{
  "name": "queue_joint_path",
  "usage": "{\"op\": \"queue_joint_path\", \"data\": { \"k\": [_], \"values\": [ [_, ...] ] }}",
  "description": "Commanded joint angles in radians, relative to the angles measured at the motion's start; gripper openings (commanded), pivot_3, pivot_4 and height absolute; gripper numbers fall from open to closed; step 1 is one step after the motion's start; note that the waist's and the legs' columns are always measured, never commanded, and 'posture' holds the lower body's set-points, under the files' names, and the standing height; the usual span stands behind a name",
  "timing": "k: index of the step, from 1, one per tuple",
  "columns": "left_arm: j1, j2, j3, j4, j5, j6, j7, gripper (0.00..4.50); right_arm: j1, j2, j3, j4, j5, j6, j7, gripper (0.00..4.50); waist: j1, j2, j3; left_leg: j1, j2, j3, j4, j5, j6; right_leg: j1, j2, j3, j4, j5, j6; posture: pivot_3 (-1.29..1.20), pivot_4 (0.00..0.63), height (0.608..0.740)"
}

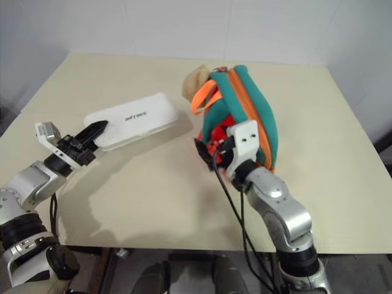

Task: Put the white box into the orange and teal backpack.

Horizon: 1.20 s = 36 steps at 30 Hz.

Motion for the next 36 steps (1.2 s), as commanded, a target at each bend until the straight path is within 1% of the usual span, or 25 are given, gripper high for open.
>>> {"op": "queue_joint_path", "data": {
  "k": [1, 5, 8, 13, 18, 22, 25, 28, 32, 36],
  "values": [
    [0.019, 0.000, -0.009, -0.057, -0.074, -0.025, 0.014, 1.33, -0.040, 0.034, 0.019, 0.026, -0.047, -0.044, 0.007, 4.50, 0.000, 0.000, 0.000, 0.000, 0.000, 0.000, 0.000, 0.000, 0.000, 0.000, 0.000, 0.000, 0.000, 0.000, 0.000, 0.00, 0.150, 0.740],
    [0.045, 0.008, -0.032, -0.070, -0.107, -0.044, 0.028, 1.33, -0.078, 0.080, 0.038, 0.084, -0.099, -0.066, 0.004, 4.50, -0.001, 0.000, 0.000, 0.000, 0.000, 0.000, 0.000, 0.000, 0.000, 0.000, 0.000, 0.000, 0.000, 0.000, 0.000, 0.00, 0.150, 0.740],
    [0.060, 0.017, -0.046, -0.078, -0.129, -0.060, 0.035, 1.33, -0.090, 0.090, 0.044, 0.107, -0.143, -0.075, 0.000, 4.50, 0.000, 0.000, 0.000, 0.000, 0.000, 0.000, 0.000, 0.000, 0.000, 0.000, 0.000, 0.000, 0.000, 0.000, 0.000, 0.00, 0.150, 0.740],
    [0.081, 0.034, -0.067, -0.082, -0.154, -0.084, 0.040, 1.33, -0.088, 0.087, 0.040, 0.103, -0.223, -0.082, -0.022, 4.50, 0.001, 0.000, 0.000, 0.000, 0.000, 0.000, 0.000, 0.000, 0.000, 0.000, 0.000, 0.000, -0.001, 0.000, 0.000, 0.00, 0.150, 0.740],
    [0.096, 0.046, -0.089, -0.087, -0.175, -0.104, 0.046, 1.33, -0.029, 0.045, 0.020, 0.031, -0.279, -0.058, -0.015, 4.50, 0.001, 0.000, 0.000, 0.000, 0.000, 0.000, -0.001, 0.000, 0.000, 0.000, 0.000, 0.000, -0.001, 0.000, 0.000, 0.00, 0.150, 0.740],
    [0.099, 0.055, -0.108, -0.079, -0.180, -0.117, 0.046, 1.33, 0.014, -0.002, -0.021, -0.016, -0.287, -0.025, 0.000, 4.50, 0.004, 0.000, 0.000, -0.001, 0.000, 0.000, -0.002, 0.000, 0.000, 0.000, 0.000, 0.000, -0.003, 0.000, 0.000, 0.00, 0.150, 0.740],
    [0.093, 0.060, -0.122, -0.071, -0.180, -0.126, 0.042, 1.33, 0.053, -0.003, -0.058, -0.047, -0.263, 0.006, -0.001, 4.50, 0.006, 0.000, 0.000, -0.001, 0.000, 0.000, -0.002, 0.000, 0.000, 0.000, 0.000, 0.000, -0.003, 0.000, 0.000, 0.00, 0.150, 0.740],
    [0.090, 0.063, -0.135, -0.065, -0.180, -0.135, 0.038, 1.33, 0.064, -0.002, -0.065, -0.057, -0.259, 0.013, 0.012, 4.50, 0.004, 0.000, 0.000, -0.001, 0.000, 0.000, -0.002, 0.000, 0.000, 0.000, 0.000, 0.000, -0.004, 0.000, 0.000, 0.00, 0.150, 0.740],
    [0.090, 0.063, -0.145, -0.064, -0.180, -0.142, 0.037, 1.33, 0.030, 0.070, -0.041, -0.065, -0.232, 0.029, -0.004, 4.50, 0.002, 0.000, 0.000, -0.001, 0.000, 0.000, -0.002, 0.000, 0.000, 0.000, 0.000, 0.000, -0.004, 0.000, 0.000, 0.00, 0.150, 0.740],
    [0.099, 0.066, -0.150, -0.072, -0.188, -0.149, 0.039, 1.33, 0.000, 0.134, -0.017, -0.043, -0.245, 0.023, -0.021, 4.50, 0.000, 0.000, 0.000, -0.001, 0.000, 0.000, -0.002, 0.000, 0.000, 0.000, 0.000, 0.000, -0.004, 0.000, 0.000, 0.00, 0.150, 0.740]
  ]
}}
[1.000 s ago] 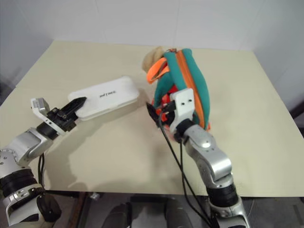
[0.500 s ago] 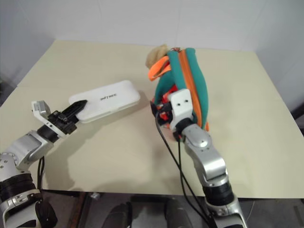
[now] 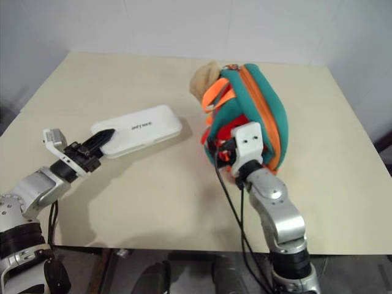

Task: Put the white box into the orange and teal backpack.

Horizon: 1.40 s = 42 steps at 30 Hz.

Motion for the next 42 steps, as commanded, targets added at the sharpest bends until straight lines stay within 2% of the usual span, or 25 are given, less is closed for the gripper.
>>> {"op": "queue_joint_path", "data": {
  "k": [1, 10, 15, 24, 27, 34, 38, 42],
  "values": [
    [-0.001, 0.019, 0.013, -0.035, -0.046, -0.017, -0.014, 1.33, -0.034, 0.039, 0.014, -0.017, -0.005, -0.020, -0.018, 4.50, 0.001, 0.000, 0.000, 0.000, 0.000, 0.000, 0.000, 0.000, 0.000, 0.000, 0.000, 0.000, 0.000, 0.000, 0.000, 0.00, 0.150, 0.740],
    [0.028, 0.026, 0.010, -0.061, -0.077, -0.038, 0.005, 1.33, -0.065, 0.113, 0.042, 0.025, -0.043, -0.043, -0.052, 4.50, 0.000, 0.000, 0.000, 0.000, 0.000, 0.000, -0.005, 0.000, 0.000, -0.001, -0.001, 0.000, -0.004, 0.000, 0.000, 0.00, 0.150, 0.740],
    [0.029, 0.029, 0.002, -0.061, -0.083, -0.047, 0.009, 1.33, -0.111, 0.156, 0.046, 0.129, -0.093, -0.089, -0.095, 4.50, -0.001, 0.000, 0.000, 0.000, 0.000, 0.000, -0.006, 0.000, -0.001, -0.001, 0.000, 0.000, -0.004, 0.000, 0.000, 0.00, 0.150, 0.740],
    [0.034, 0.035, -0.002, -0.062, -0.089, -0.057, 0.008, 1.33, -0.130, 0.170, 0.018, 0.168, -0.113, -0.173, -0.102, 4.50, -0.001, 0.000, 0.000, -0.001, 0.000, 0.000, -0.007, 0.000, -0.001, -0.002, -0.001, 0.000, -0.005, 0.000, -0.001, 0.00, 0.150, 0.740],
    [0.030, 0.036, -0.005, -0.058, -0.086, -0.057, 0.006, 1.33, -0.138, 0.175, 0.006, 0.165, -0.096, -0.183, -0.087, 3.85, -0.002, 0.000, 0.000, 0.000, 0.000, 0.000, -0.007, 0.000, -0.001, -0.002, -0.001, 0.000, -0.005, 0.000, -0.001, 0.00, 0.150, 0.740],
    [0.019, 0.033, -0.015, -0.048, -0.078, -0.060, 0.000, 1.33, -0.143, 0.167, 0.003, 0.157, -0.063, -0.189, -0.040, 1.35, -0.002, 0.000, 0.000, 0.000, 0.000, 0.000, -0.007, 0.000, -0.001, -0.002, -0.001, -0.001, -0.005, 0.000, -0.001, 0.00, 0.150, 0.740],
    [0.020, 0.037, -0.017, -0.045, -0.076, -0.062, -0.004, 1.33, -0.142, 0.166, 0.003, 0.156, -0.053, -0.188, -0.027, 0.09, -0.002, 0.000, 0.000, 0.000, 0.000, 0.000, -0.007, 0.000, -0.001, -0.002, -0.001, 0.000, -0.004, 0.000, -0.001, 0.00, 0.150, 0.740],
    [0.022, 0.047, -0.017, -0.041, -0.073, -0.063, -0.009, 1.33, -0.143, 0.153, -0.003, 0.130, 0.037, -0.143, 0.057, 0.00, -0.002, 0.000, 0.000, 0.000, 0.000, 0.000, -0.007, 0.000, -0.001, -0.002, -0.001, 0.000, -0.004, 0.000, -0.001, 0.00, 0.150, 0.740]
  ]
}}
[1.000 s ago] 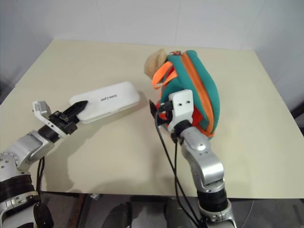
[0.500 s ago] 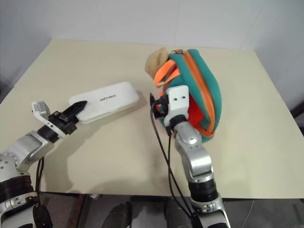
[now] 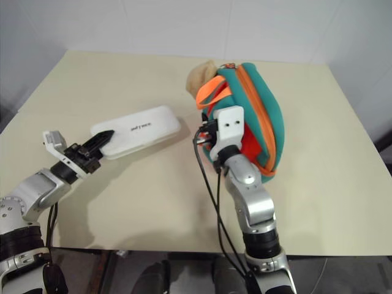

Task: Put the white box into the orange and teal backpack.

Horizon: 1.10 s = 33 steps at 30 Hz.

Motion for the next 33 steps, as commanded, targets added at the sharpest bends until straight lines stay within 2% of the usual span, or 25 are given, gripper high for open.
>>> {"op": "queue_joint_path", "data": {
  "k": [1, 13, 19, 23, 28, 33],
  "values": [
    [-0.012, 0.033, 0.017, -0.028, -0.024, -0.010, -0.026, 1.33, -0.013, -0.021, -0.017, -0.088, 0.117, 0.044, 0.104, 0.00, 0.000, 0.000, 0.000, 0.000, 0.000, 0.000, 0.000, 0.000, 0.000, 0.000, 0.000, 0.000, 0.000, 0.000, 0.000, 0.00, 0.150, 0.740],
    [-0.049, 0.155, 0.035, 0.063, 0.033, -0.012, -0.105, 1.33, -0.073, -0.254, -0.097, -0.309, 0.630, 0.389, 0.395, 0.00, -0.001, 0.000, 0.000, 0.000, 0.000, 0.000, -0.004, 0.000, 0.000, -0.002, 0.000, 0.000, 0.000, -0.001, -0.002, 0.00, 0.150, 0.740],
    [-0.097, 0.190, 0.018, 0.117, 0.091, 0.006, -0.170, 1.33, -0.103, -0.452, -0.156, -0.369, 0.973, 0.517, 0.580, 0.00, 0.002, 0.000, 0.000, -0.001, 0.000, 0.001, -0.006, 0.000, 0.000, -0.004, 0.000, 0.000, -0.001, -0.002, -0.003, 0.00, 0.150, 0.740],
    [-0.131, 0.206, 0.009, 0.151, 0.134, 0.024, -0.211, 1.33, -0.126, -0.598, -0.188, -0.355, 1.128, 0.563, 0.689, 0.00, 0.000, 0.001, 0.001, -0.002, 0.001, 0.001, -0.006, 0.000, 0.000, -0.004, 0.000, 0.000, -0.002, -0.002, -0.003, 0.00, 0.150, 0.740],
    [-0.166, 0.221, 0.005, 0.189, 0.194, 0.044, -0.263, 1.33, -0.171, -0.740, -0.186, -0.295, 1.134, 0.559, 0.825, 0.00, 0.001, 0.001, 0.001, -0.002, 0.001, 0.001, -0.006, 0.000, 0.000, -0.004, 0.000, 0.000, -0.002, -0.002, -0.003, 0.00, 0.150, 0.740],
    [-0.180, 0.235, -0.010, 0.183, 0.274, 0.048, -0.338, 1.33, -0.154, -0.765, -0.119, -0.272, 0.994, 0.489, 0.903, 0.00, 0.002, 0.001, 0.001, -0.002, 0.001, 0.002, -0.006, 0.000, 0.000, -0.004, 0.000, 0.000, -0.002, -0.002, -0.003, 0.00, 0.150, 0.740]
  ]
}}
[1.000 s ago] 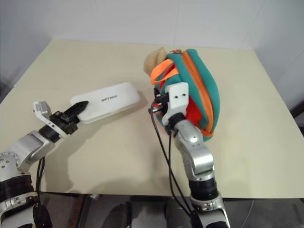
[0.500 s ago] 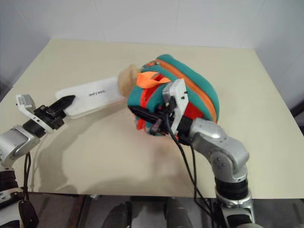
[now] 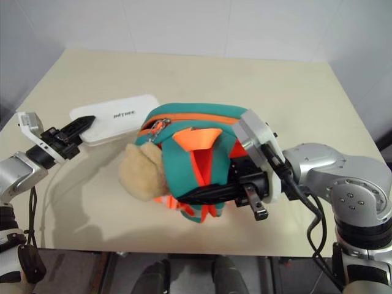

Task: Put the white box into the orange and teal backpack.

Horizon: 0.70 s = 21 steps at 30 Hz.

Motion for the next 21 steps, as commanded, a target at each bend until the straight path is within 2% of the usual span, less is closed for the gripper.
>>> {"op": "queue_joint_path", "data": {
  "k": [1, 4, 10, 13, 21],
  "values": [
    [-0.026, 0.044, -0.001, -0.041, 0.052, -0.006, -0.092, 1.33, 0.016, -0.011, 0.037, -0.011, -0.105, -0.083, 0.057, 0.00, 0.001, 0.000, 0.000, 0.000, 0.000, 0.000, 0.000, 0.000, 0.000, 0.000, 0.000, 0.000, 0.000, 0.000, 0.000, 0.00, 0.150, 0.740],
    [-0.018, 0.065, -0.012, -0.077, 0.124, -0.048, -0.176, 1.33, 0.039, 0.021, 0.070, -0.006, -0.191, -0.146, 0.042, 0.00, 0.000, 0.000, 0.000, 0.000, 0.000, 0.000, 0.000, 0.000, 0.000, -0.001, 0.000, 0.000, 0.000, 0.000, 0.000, 0.00, 0.150, 0.740],
    [0.076, 0.097, -0.018, -0.246, 0.285, -0.274, -0.553, 1.33, 0.131, 0.121, 0.108, -0.007, -0.300, -0.263, 0.000, 0.00, 0.001, 0.000, 0.000, 0.000, 0.000, 0.001, -0.001, 0.000, -0.001, -0.001, 0.000, 0.001, 0.001, 0.000, 0.000, 0.00, 0.150, 0.740],
    [0.069, 0.086, 0.016, -0.243, 0.314, -0.384, -0.680, 1.33, 0.158, 0.139, 0.114, -0.007, -0.309, -0.272, -0.011, 0.00, 0.003, 0.000, 0.000, 0.000, 0.000, 0.001, 0.000, 0.000, -0.001, -0.001, 0.000, 0.000, 0.001, 0.000, -0.001, 0.00, 0.150, 0.740],
    [0.078, 0.113, 0.094, -0.243, 0.313, -0.492, -0.913, 1.32, 0.190, 0.157, 0.121, 0.007, -0.330, -0.280, -0.020, 0.00, 0.001, 0.000, 0.000, 0.000, 0.000, 0.001, 0.000, 0.000, 0.000, -0.001, 0.000, 0.000, 0.003, 0.000, -0.001, 0.00, 0.150, 0.740]
  ]
}}
